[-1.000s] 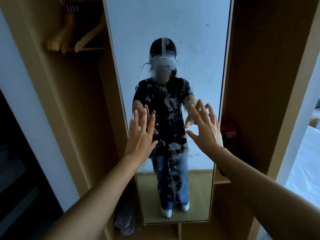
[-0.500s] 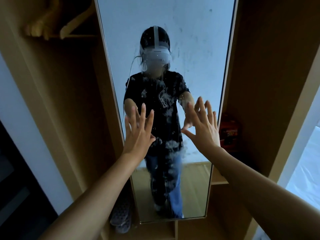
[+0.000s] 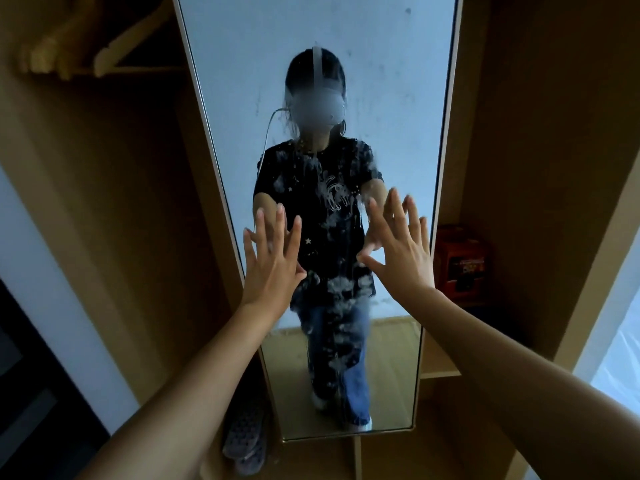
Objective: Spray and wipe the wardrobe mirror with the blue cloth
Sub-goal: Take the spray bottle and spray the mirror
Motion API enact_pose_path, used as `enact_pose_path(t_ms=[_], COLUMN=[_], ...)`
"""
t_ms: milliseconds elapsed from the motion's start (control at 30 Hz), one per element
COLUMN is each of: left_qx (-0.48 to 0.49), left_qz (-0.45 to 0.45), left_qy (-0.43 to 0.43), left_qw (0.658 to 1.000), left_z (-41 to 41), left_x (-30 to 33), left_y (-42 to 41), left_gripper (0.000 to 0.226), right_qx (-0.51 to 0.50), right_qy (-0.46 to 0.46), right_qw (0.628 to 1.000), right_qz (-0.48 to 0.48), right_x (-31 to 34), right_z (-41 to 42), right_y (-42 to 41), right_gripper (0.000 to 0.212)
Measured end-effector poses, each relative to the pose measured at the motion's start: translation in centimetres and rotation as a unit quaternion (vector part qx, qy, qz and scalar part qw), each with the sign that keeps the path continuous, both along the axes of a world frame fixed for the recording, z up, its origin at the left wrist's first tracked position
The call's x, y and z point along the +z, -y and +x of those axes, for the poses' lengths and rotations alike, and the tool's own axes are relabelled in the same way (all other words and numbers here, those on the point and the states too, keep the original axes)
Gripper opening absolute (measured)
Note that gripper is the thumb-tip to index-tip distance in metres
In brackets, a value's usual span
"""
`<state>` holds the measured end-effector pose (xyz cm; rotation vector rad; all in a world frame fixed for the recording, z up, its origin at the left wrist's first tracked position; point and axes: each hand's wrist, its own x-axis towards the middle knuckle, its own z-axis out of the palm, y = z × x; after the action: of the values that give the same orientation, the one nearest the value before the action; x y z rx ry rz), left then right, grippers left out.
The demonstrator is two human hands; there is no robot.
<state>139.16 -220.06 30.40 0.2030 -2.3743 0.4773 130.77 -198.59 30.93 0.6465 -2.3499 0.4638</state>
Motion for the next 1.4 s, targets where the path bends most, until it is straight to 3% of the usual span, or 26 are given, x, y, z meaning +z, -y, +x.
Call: enact_pose_path(t_ms=[367,800,967,1133,1400], left_qx=[0.008,0.005,-0.037,-0.091,-0.167], left_qz=[-0.019,0.003,0.062,0.111,0.236], left_qy=[-0.012,0.022,0.010,0.005,0.081], left_qw=[1.000,1.000,0.997,0.990,0.954], left_z=[-1.8,-0.7,1.0,3.1,5.9], left_x=[-0.4,0.4,0.9,0.3,-3.0], left_y=[1.1,0.6,-1.0,-3.7,-9.4], left_gripper=[0.113,0.101,0.082,0.065,0.064], right_qx=[0.008,0.033,0.104,0.103,0.060], right_qy=[-0.013,-0.014,-0.011,-0.008,0.129], right_qw=[1.000,0.999,0.990,0.988,0.984], right_qz=[0.003,-0.015,-0.092,-0.113,-0.108], right_x=[-0.5,-0.6,-0.1,-1.0,-3.2], right_z=[-1.6,-1.8,-0.7,1.5,7.3], right_y=[0.2,0.0,-1.4,-3.6,-8.9], right_gripper=[0.094,0.091,0.070,0.065,0.058])
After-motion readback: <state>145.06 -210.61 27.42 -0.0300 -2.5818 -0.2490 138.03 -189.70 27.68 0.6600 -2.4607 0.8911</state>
